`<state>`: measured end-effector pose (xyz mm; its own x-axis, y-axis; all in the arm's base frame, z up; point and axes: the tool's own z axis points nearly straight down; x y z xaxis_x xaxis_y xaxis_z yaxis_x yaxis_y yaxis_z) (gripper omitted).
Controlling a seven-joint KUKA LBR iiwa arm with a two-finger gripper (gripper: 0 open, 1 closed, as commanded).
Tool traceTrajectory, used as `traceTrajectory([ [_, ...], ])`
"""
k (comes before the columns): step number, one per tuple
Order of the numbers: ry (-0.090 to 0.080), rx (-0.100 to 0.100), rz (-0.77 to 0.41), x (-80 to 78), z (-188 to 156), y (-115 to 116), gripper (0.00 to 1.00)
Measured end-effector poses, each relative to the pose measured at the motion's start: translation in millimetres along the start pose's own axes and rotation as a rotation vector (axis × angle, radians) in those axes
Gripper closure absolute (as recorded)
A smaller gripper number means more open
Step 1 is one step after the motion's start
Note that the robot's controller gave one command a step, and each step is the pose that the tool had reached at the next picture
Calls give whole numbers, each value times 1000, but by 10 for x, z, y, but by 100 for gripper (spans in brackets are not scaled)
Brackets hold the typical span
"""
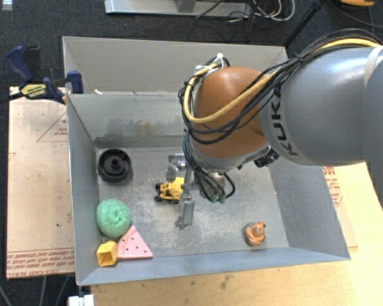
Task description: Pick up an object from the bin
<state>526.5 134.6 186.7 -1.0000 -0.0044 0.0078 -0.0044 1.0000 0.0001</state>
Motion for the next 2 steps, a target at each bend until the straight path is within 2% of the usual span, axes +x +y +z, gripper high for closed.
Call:
traceTrajectory([
  [1,-8,-1,4,-16,-45,-9,0],
  [2,-13,-1,-89,-385,708,-234,0],
])
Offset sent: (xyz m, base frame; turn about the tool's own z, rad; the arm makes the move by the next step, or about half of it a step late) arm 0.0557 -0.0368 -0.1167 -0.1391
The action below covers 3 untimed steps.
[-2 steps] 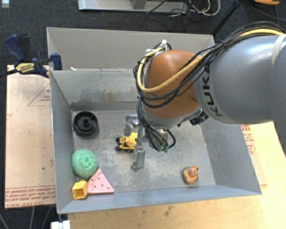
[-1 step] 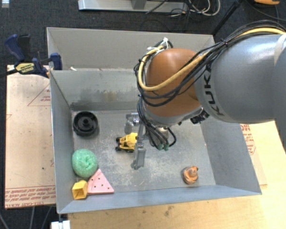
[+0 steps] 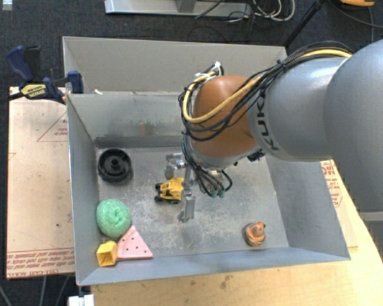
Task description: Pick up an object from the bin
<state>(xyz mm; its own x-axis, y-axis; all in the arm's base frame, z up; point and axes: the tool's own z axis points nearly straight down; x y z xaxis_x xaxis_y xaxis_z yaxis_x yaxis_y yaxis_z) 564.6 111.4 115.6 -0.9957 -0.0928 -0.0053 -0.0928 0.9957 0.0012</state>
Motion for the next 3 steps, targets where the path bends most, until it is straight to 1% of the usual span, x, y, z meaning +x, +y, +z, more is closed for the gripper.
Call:
traceTrajectory([
  [1,6,0,8,-157,477,-176,0],
  [2,4,0,50,-129,457,-139,0],
  [3,3,-1,18,-155,471,-160,0],
])
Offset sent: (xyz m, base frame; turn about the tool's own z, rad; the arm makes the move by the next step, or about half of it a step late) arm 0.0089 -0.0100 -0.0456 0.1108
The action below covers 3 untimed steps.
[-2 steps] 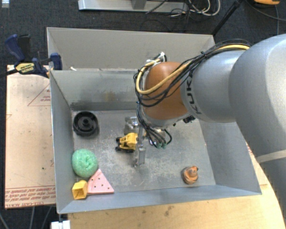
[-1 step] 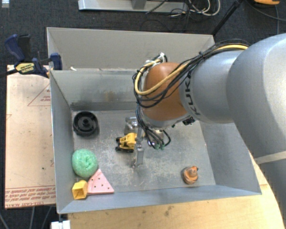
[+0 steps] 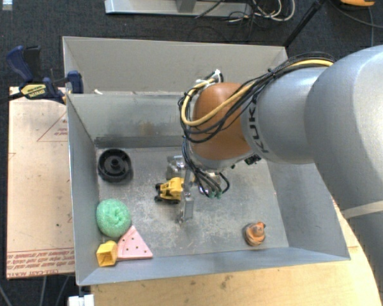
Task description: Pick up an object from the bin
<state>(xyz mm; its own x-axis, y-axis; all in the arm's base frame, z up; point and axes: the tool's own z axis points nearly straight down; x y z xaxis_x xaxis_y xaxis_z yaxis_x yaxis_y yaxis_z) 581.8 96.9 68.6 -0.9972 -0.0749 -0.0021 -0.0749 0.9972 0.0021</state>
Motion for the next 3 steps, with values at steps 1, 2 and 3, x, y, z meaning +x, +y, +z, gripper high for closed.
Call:
traceTrajectory([
  [1,-2,-1,33,18,-17,26,100],
  [2,-1,-2,33,18,-17,26,100],
  [3,-1,-1,33,20,-24,26,100],
])
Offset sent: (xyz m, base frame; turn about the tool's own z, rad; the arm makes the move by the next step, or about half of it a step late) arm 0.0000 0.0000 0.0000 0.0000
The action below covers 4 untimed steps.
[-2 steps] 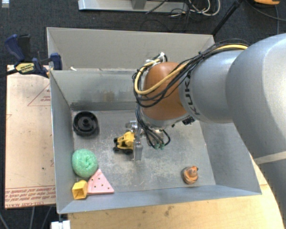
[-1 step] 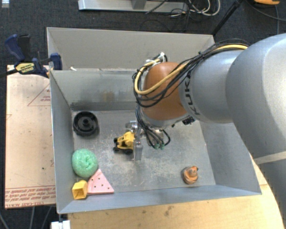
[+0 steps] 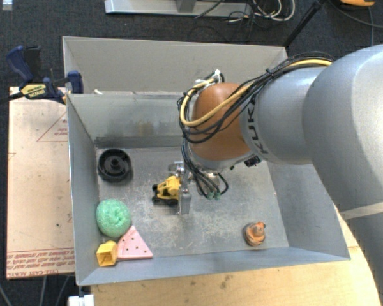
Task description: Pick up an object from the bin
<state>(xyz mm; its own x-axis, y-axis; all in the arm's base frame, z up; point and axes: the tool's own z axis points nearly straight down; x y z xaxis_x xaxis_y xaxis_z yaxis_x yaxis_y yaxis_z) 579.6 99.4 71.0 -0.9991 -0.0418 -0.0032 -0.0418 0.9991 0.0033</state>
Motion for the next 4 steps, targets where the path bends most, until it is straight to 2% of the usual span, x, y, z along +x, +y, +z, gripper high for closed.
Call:
traceTrajectory([
  [2,8,2,0,18,-141,0,100],
  [4,2,1,1,5,-464,3,100],
])
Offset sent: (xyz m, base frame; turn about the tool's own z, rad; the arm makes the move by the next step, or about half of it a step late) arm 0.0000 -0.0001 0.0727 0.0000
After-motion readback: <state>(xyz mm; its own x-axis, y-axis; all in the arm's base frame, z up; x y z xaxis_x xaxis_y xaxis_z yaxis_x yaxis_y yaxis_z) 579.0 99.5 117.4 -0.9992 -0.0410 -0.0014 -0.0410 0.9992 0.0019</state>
